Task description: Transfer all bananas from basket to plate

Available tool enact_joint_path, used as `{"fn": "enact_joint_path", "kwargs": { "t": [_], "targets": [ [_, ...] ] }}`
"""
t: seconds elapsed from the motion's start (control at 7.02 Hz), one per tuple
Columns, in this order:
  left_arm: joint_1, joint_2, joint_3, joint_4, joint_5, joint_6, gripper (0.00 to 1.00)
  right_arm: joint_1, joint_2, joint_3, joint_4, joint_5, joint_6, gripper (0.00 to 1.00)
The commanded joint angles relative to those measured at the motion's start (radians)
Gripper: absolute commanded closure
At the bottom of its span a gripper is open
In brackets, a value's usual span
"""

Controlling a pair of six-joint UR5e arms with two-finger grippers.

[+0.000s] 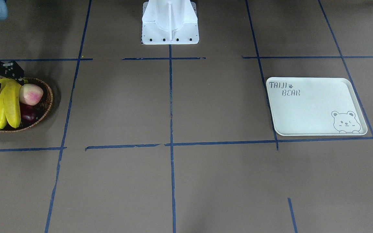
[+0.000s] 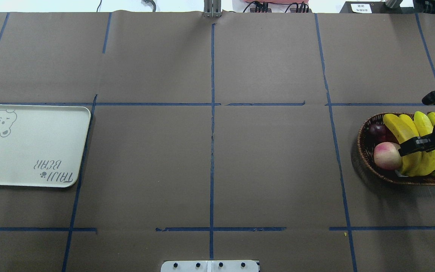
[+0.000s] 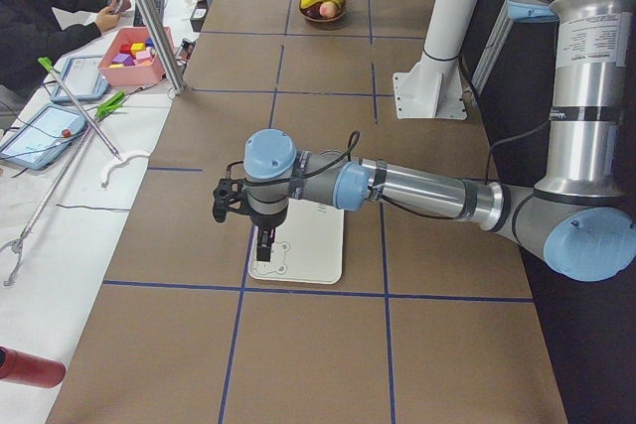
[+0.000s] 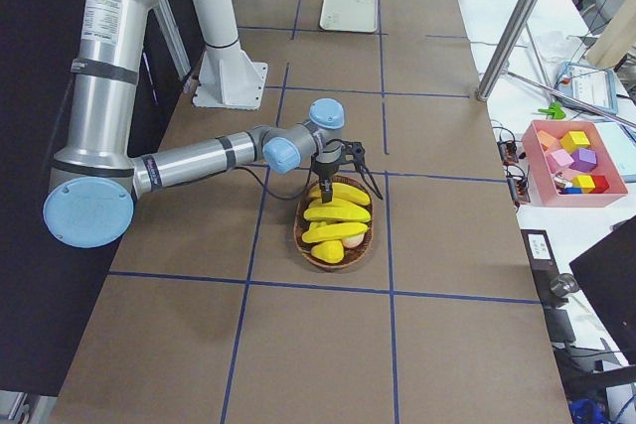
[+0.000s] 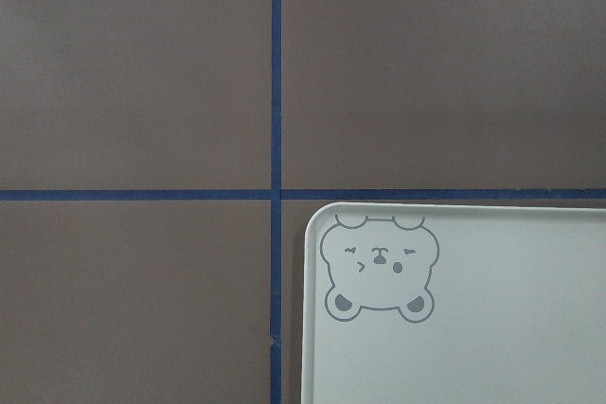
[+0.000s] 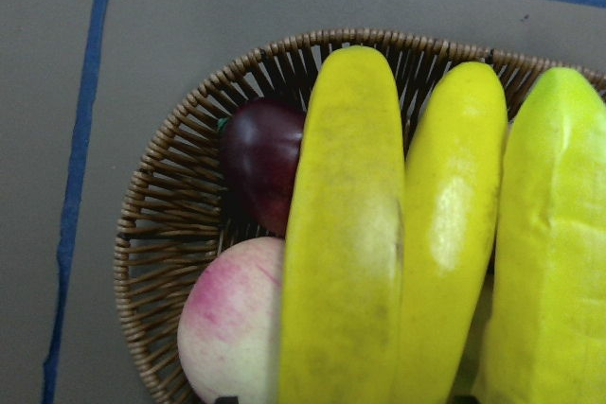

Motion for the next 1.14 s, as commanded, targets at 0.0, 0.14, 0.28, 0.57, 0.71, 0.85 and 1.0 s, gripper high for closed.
{"fn": "enact_joint_path", "kwargs": {
  "t": [0.0, 0.14, 0.28, 0.57, 0.71, 0.85, 1.0],
  "targets": [
    [0.000, -0.001, 0.003, 0.000, 0.000, 0.000, 0.01, 0.000, 0.004, -0.005, 0.002, 0.001, -0.002, 0.39],
    [0.000, -0.001, 0.003, 0.000, 0.000, 0.000, 0.01, 0.000, 0.005, -0.003, 0.002, 0.001, -0.003, 0.64],
    [0.000, -0.003, 0.006, 0.000, 0.000, 0.000, 0.01, 0.003, 0.004, 0.000, 0.002, 0.001, -0.006, 0.81],
    [0.000, -0.003, 0.012, 0.000, 0.000, -0.001, 0.01, 0.041, -0.005, 0.021, 0.005, 0.019, -0.014, 0.97],
    [0.000, -0.003, 0.008, -0.001, 0.000, -0.033, 0.01, 0.070, -0.016, 0.056, -0.003, 0.023, -0.015, 0.97],
    [0.000, -0.003, 0.000, -0.001, 0.000, -0.035, 0.01, 0.093, -0.027, 0.096, -0.004, 0.051, -0.015, 0.97],
    [0.000, -0.003, -0.009, -0.001, 0.000, -0.035, 0.01, 0.142, -0.016, 0.107, -0.003, 0.129, -0.015, 0.97]
  ]
}}
